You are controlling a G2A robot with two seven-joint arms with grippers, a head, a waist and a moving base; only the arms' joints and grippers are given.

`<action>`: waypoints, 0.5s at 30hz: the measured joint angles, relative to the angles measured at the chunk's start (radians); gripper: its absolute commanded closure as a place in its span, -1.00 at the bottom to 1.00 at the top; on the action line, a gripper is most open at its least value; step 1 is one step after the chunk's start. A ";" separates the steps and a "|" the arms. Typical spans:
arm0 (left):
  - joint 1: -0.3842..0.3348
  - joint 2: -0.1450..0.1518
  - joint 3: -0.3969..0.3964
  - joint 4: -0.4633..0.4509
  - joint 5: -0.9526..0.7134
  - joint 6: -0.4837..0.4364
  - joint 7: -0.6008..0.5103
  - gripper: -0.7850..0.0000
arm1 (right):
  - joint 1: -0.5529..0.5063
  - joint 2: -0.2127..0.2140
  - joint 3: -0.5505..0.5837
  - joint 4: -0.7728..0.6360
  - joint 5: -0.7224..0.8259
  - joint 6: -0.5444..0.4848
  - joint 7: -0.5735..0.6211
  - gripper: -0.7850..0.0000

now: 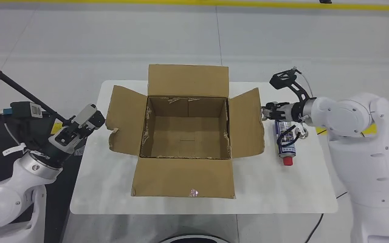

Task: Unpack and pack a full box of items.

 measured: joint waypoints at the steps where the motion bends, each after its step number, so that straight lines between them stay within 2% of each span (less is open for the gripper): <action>1: 0.000 0.000 0.000 0.000 0.000 0.000 0.000 -1.00 | 0.002 0.001 0.002 -0.005 -0.002 0.009 -0.007 1.00; 10: 0.000 0.000 0.000 0.000 0.000 0.000 0.000 -1.00 | 0.003 0.015 0.031 -0.015 -0.086 0.089 -0.024 1.00; 15: 0.000 0.000 0.000 0.000 0.000 0.000 0.000 -1.00 | -0.014 0.026 0.085 -0.032 -0.071 0.115 -0.037 1.00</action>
